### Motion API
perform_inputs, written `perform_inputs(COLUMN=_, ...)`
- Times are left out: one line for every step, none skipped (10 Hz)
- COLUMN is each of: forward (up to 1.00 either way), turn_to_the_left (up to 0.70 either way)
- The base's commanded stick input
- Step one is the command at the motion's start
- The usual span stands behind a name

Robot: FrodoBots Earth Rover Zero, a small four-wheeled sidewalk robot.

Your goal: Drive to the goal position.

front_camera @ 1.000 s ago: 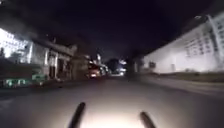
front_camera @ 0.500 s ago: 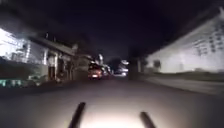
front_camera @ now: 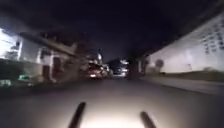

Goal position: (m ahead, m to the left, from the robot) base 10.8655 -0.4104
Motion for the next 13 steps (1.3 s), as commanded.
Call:
perform_inputs(forward=1.00, turn_to_the_left=0.03)
perform_inputs(forward=1.00, turn_to_the_left=0.03)
perform_inputs(forward=1.00, turn_to_the_left=0.02)
perform_inputs(forward=1.00, turn_to_the_left=-0.37)
perform_inputs(forward=1.00, turn_to_the_left=-0.37)
perform_inputs(forward=1.00, turn_to_the_left=-0.37)
perform_inputs(forward=1.00, turn_to_the_left=-0.09)
perform_inputs(forward=1.00, turn_to_the_left=0.03)
perform_inputs(forward=1.00, turn_to_the_left=0.03)
perform_inputs(forward=1.00, turn_to_the_left=0.03)
perform_inputs(forward=1.00, turn_to_the_left=0.03)
perform_inputs(forward=1.00, turn_to_the_left=0.03)
perform_inputs(forward=1.00, turn_to_the_left=0.03)
